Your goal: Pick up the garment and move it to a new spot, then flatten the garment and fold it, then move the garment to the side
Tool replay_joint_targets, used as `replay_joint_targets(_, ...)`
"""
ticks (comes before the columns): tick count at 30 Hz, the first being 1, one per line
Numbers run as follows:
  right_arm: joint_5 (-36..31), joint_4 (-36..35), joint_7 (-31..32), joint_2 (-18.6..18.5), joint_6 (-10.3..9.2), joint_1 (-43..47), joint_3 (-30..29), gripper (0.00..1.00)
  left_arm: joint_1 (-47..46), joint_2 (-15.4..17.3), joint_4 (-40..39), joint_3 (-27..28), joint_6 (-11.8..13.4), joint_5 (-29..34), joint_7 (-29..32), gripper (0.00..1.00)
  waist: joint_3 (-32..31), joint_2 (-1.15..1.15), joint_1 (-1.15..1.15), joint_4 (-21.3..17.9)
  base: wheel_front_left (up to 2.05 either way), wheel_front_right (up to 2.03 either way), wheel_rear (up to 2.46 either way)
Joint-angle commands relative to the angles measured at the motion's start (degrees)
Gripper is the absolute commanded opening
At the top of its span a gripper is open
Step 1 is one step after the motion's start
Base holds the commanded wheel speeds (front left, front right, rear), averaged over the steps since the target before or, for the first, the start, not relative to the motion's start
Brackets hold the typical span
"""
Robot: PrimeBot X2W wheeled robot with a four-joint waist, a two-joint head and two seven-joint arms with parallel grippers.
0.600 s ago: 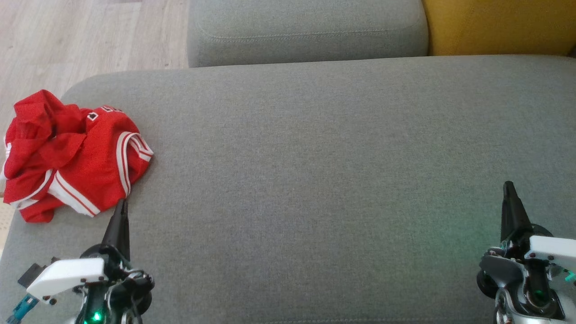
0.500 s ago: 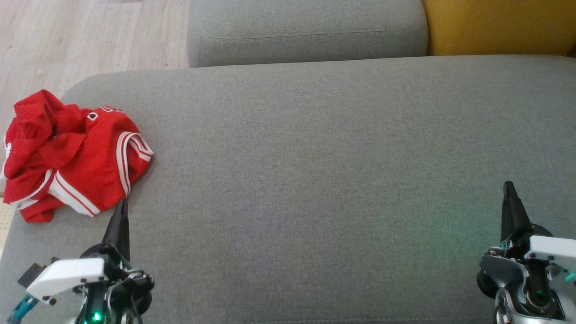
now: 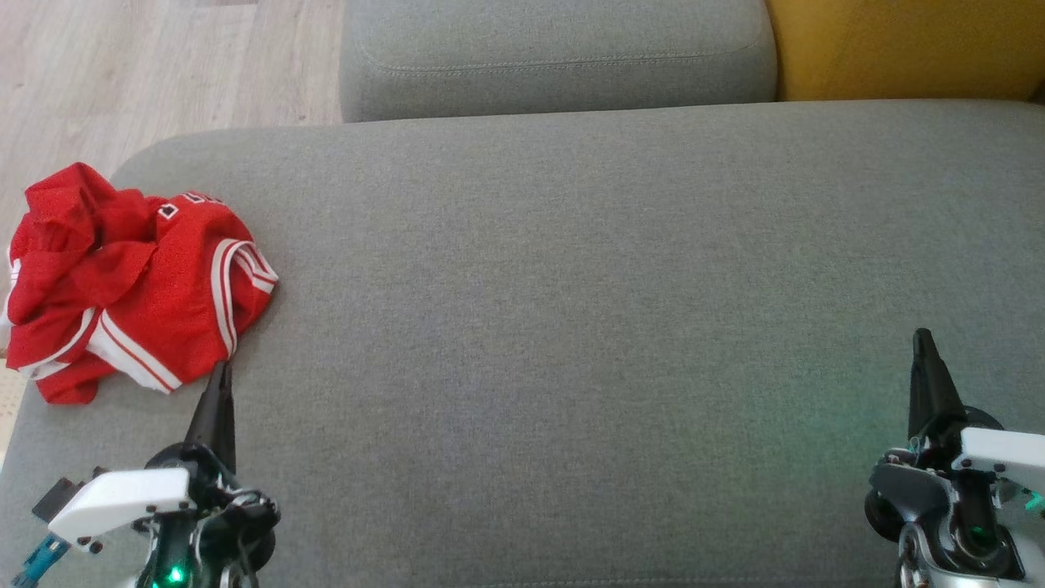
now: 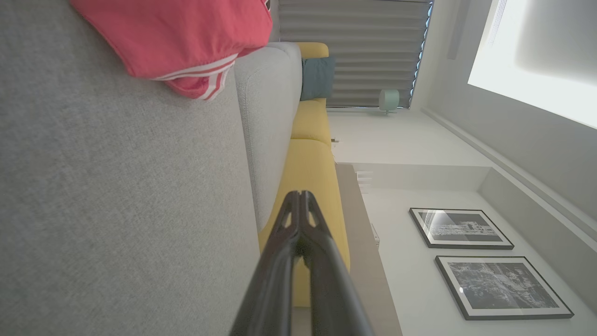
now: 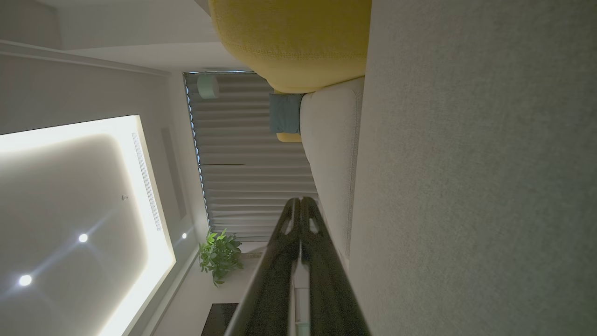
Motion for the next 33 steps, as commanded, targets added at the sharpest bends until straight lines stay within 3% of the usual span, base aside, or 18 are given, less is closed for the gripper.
replay_joint_targets(1, 0.42, -2.18, 0.31, -0.27, -0.04, -1.41, 1.2, 0.0, -3.35, 1.12, -2.17, 2.01, -0.41, -0.26, 0.42, 0.0, 0.0, 0.0, 0.0, 0.0, 0.0, 0.0, 0.0)
replay_joint_targets(33, 0.42, -2.18, 0.31, -0.27, -0.04, -1.41, 1.2, 0.0, -3.35, 1.12, -2.17, 2.01, -0.41, -0.26, 0.42, 0.0, 0.0, 0.0, 0.0, 0.0, 0.0, 0.0, 0.0)
